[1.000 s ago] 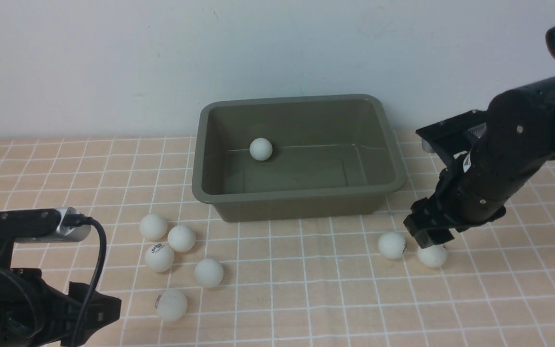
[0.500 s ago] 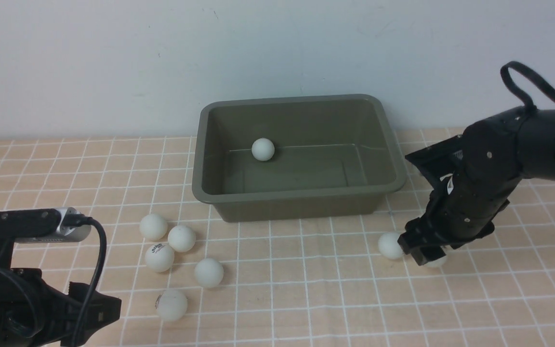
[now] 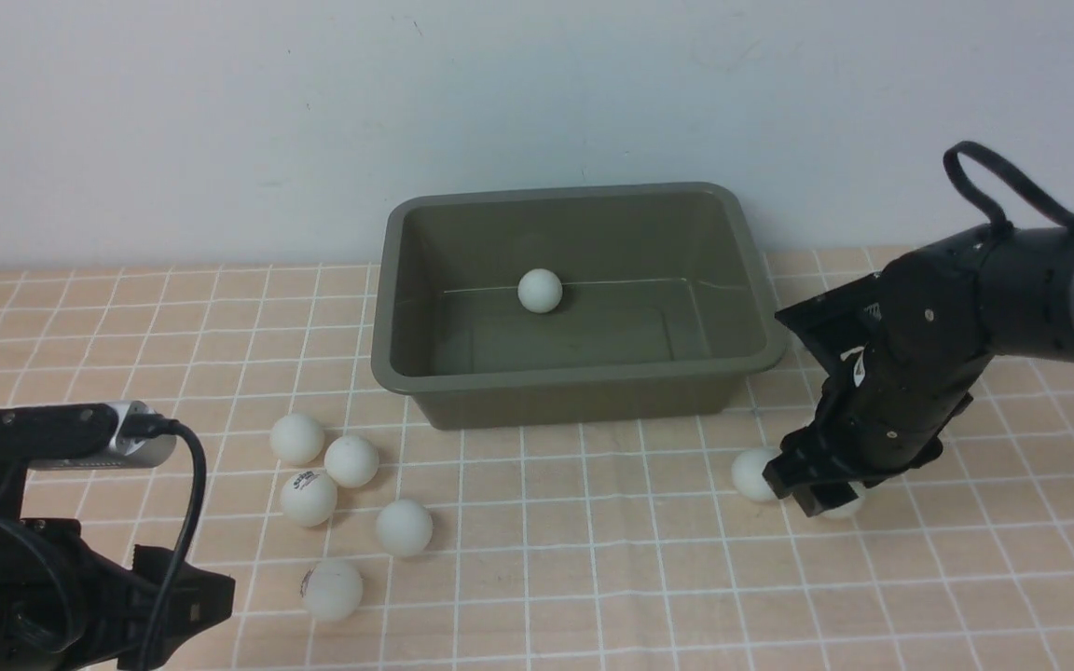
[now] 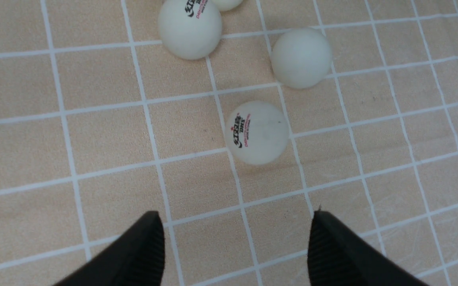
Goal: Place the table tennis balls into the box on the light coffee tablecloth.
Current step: 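Reach for and grasp a ping pong ball on the table, then release the ping pong ball into the bin and lift the gripper away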
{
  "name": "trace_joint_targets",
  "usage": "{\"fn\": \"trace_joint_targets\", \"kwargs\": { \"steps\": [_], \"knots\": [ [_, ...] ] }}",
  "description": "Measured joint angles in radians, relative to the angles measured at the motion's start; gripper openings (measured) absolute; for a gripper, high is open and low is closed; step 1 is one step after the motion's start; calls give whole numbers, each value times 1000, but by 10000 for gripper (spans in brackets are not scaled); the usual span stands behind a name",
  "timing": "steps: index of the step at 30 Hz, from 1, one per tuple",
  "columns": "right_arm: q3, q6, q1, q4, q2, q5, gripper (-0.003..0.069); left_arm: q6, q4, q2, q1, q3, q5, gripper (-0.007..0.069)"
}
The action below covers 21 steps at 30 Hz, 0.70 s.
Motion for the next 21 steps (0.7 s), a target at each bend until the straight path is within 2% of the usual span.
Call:
{"fn": "trace_joint_targets", "kwargs": {
  "steps": [6, 13, 17, 21],
  "knots": [
    [-5, 0, 0, 0, 0, 46, 357, 0, 0, 0, 0, 0, 0, 405],
    [-148, 0, 0, 1, -25, 295, 357, 0, 0, 0, 0, 0, 0, 405],
    [-321, -15, 0, 63, -58, 378, 357, 0, 0, 0, 0, 0, 0, 405],
    [-468, -78, 0, 154, -51, 351, 357, 0, 0, 0, 0, 0, 0, 405]
  ]
}}
